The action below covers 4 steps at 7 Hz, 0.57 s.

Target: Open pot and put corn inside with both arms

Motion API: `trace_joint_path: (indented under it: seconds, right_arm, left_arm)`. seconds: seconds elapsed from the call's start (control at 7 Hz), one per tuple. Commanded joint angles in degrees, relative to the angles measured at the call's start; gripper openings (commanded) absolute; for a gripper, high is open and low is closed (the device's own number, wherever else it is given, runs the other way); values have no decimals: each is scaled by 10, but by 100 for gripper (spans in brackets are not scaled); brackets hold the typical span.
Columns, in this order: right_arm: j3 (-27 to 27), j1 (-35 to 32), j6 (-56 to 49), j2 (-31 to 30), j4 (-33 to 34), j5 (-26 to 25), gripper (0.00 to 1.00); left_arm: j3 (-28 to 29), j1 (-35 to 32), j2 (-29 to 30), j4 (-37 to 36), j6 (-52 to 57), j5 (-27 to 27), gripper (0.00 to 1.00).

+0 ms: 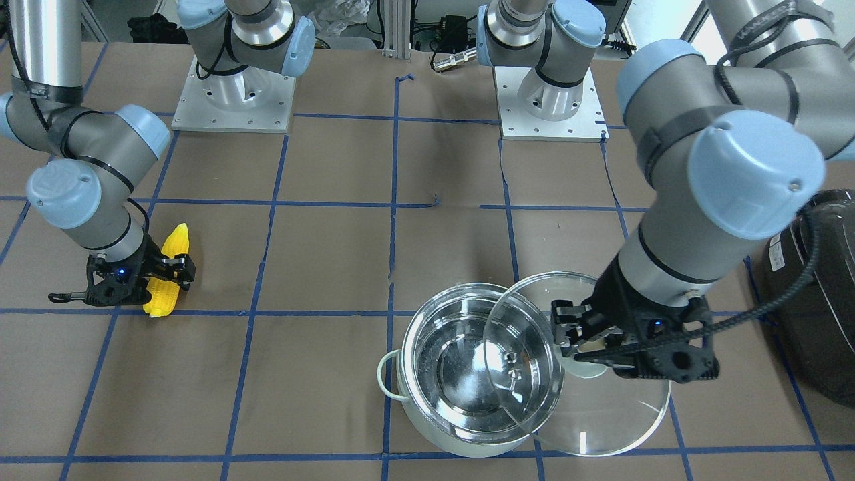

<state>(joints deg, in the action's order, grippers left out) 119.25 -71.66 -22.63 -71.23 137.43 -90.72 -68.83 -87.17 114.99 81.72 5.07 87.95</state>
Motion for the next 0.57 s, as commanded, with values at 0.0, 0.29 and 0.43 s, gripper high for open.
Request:
trace_joint_path:
  seconds: [0.0, 0.29, 0.43]
  right_arm:
    - [-5, 0, 3, 0, -3, 13, 35]
    - [-36, -11, 13, -13, -15, 24, 28]
    - [-74, -30, 13, -20, -57, 42, 27]
  left_arm:
    - [-46, 94, -10, 8, 167, 6, 0]
    - [-149, 190, -7, -131, 283, -4, 0]
    - [-208, 205, -12, -198, 303, -22, 0]
